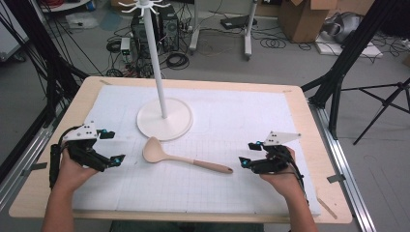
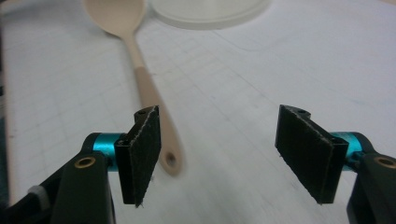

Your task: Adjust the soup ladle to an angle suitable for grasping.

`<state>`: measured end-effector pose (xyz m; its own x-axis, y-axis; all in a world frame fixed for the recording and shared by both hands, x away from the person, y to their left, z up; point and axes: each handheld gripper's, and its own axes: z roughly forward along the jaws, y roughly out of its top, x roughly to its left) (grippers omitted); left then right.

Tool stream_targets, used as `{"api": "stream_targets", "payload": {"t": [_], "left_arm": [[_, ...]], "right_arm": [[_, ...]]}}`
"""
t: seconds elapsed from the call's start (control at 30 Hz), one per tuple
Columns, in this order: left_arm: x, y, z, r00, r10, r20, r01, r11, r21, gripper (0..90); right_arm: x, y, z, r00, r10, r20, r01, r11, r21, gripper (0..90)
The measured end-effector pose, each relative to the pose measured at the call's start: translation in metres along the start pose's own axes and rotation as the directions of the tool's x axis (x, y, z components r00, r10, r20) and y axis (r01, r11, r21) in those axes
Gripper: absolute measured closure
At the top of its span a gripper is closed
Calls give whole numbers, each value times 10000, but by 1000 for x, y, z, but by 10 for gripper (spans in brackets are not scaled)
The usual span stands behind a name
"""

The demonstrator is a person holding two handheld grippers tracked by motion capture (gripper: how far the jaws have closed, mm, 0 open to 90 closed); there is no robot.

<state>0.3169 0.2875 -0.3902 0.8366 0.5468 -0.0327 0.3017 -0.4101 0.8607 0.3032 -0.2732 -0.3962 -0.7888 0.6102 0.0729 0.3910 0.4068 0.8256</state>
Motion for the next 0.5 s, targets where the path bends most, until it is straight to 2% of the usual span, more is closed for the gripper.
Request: {"api": "stream_targets", "payload": {"t": [0.2,0.3,0.4,0.5], "left_arm": [[0,-1,0,10000,-33,19,33,10000,-10,17],[1,-1,0,10000,-15,39,15,10000,9,17],[1,-1,1,10000,7,75,-7,10000,-9,17],[2,-1,2,9999,-23,134,23,10000,-18,17]], "right_arm": [[-4,-24,-8,9966,268,785,-276,9996,90,259],[-5,-30,-9,9929,351,1135,-377,9991,208,212],[-5,-34,-7,9916,444,1218,-475,9986,232,157],[-5,-35,-5,9903,391,1334,-460,9977,491,120]]}}
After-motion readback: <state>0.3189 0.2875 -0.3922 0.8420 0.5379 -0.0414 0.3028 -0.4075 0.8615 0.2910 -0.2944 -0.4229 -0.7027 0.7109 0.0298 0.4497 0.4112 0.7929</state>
